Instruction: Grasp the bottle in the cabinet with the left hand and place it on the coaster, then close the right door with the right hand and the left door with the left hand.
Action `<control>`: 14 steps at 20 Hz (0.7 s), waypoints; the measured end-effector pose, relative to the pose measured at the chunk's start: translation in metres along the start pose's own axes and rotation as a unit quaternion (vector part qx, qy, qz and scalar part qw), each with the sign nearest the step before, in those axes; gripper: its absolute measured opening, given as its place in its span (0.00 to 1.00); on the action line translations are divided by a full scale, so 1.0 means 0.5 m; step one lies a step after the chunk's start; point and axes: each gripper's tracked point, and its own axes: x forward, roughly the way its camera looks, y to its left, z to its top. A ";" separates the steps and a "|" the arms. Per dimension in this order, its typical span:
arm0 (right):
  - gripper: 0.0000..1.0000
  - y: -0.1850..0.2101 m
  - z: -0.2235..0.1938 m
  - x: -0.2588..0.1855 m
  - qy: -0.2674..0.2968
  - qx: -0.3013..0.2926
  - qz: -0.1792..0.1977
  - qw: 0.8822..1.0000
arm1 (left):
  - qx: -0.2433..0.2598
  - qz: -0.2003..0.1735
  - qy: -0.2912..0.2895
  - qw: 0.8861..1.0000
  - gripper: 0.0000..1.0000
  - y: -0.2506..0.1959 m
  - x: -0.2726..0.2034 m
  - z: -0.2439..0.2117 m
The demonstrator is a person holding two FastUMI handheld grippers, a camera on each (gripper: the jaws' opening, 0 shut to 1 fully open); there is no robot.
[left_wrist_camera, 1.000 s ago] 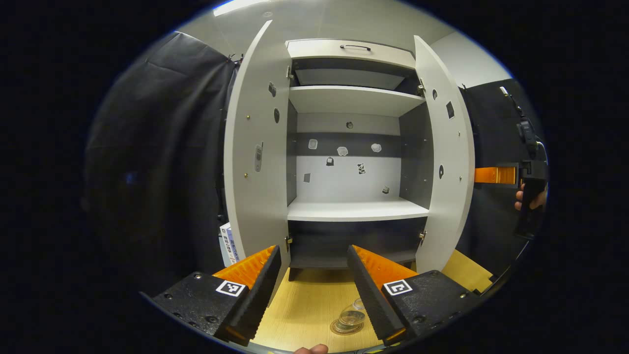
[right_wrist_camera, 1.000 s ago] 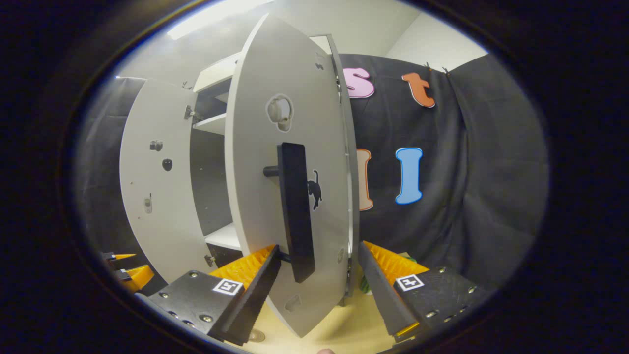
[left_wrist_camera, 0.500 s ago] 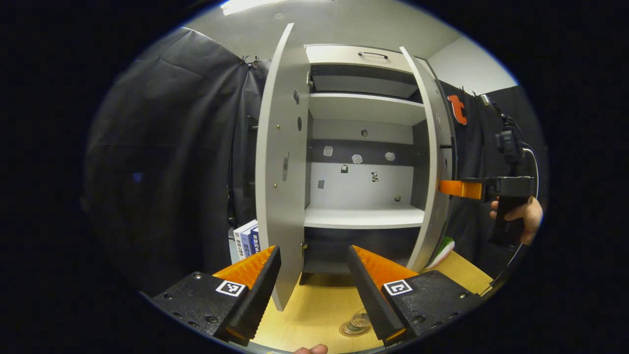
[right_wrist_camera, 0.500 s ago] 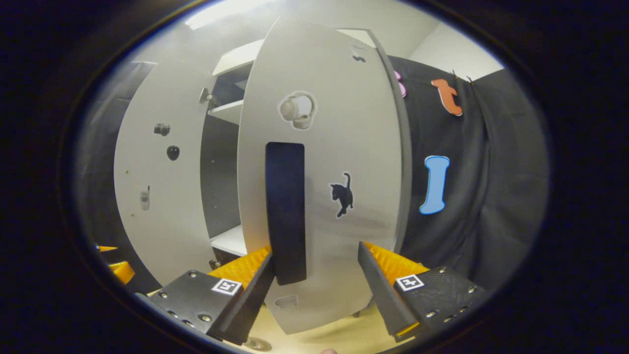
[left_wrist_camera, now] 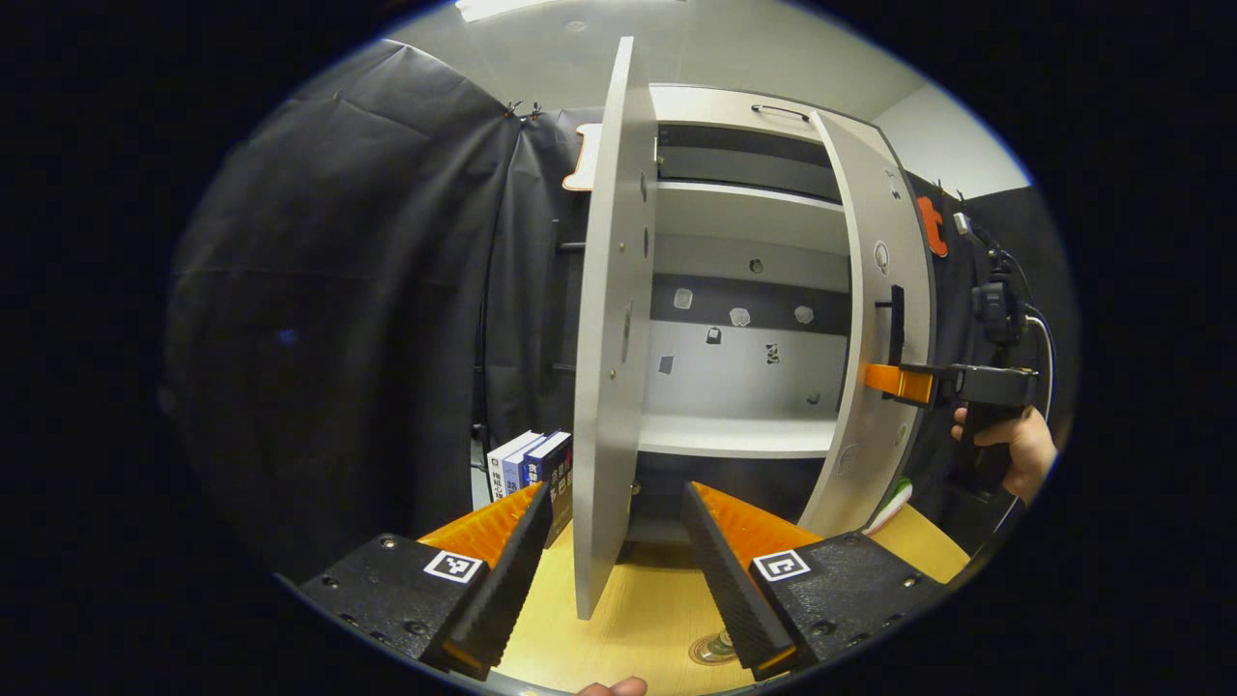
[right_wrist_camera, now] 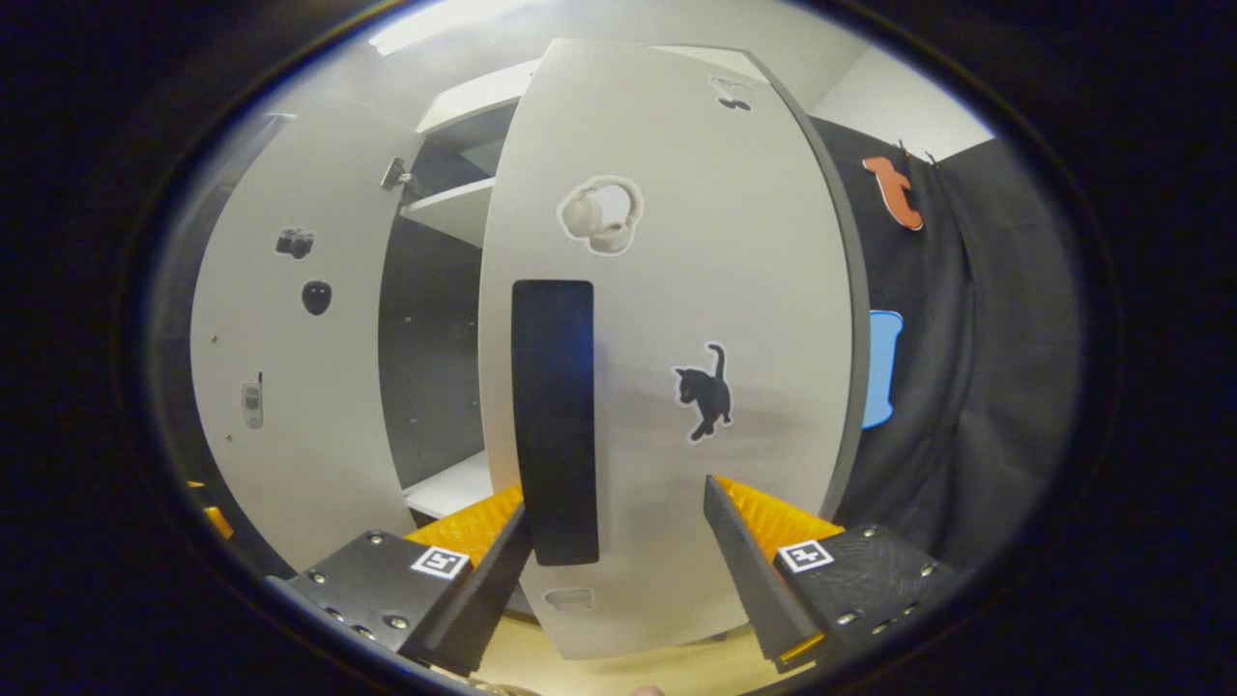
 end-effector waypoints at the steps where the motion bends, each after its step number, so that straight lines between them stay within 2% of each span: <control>1: 0.97 0.005 0.002 0.010 -0.001 -0.003 -0.003 1.000 | -0.002 -0.001 -0.002 1.000 0.88 0.008 0.001 0.007; 2: 1.00 0.010 0.001 0.021 -0.002 -0.007 -0.005 1.000 | -0.003 0.001 0.000 1.000 0.87 0.021 0.011 0.009; 3: 0.97 0.015 0.001 0.034 -0.001 -0.008 -0.005 1.000 | -0.004 0.000 -0.002 1.000 0.87 0.029 0.020 0.016; 4: 1.00 0.018 0.000 0.043 -0.002 -0.008 -0.006 1.000 | -0.004 0.000 0.001 1.000 0.87 0.033 0.024 0.017; 7: 1.00 0.025 0.001 0.072 -0.007 -0.011 -0.011 1.000 | -0.006 0.000 0.003 1.000 0.87 0.057 0.032 0.024; 8: 0.97 0.025 0.001 0.081 -0.008 -0.011 -0.014 1.000 | -0.008 0.001 0.004 1.000 0.87 0.065 0.035 0.026; 9: 1.00 0.027 0.002 0.089 -0.008 -0.011 -0.017 1.000 | -0.009 0.001 0.005 1.000 0.87 0.075 0.038 0.028; 14: 1.00 0.028 -0.002 0.108 -0.014 -0.013 -0.044 0.999 | -0.021 -0.001 0.007 1.000 0.87 0.116 0.046 0.046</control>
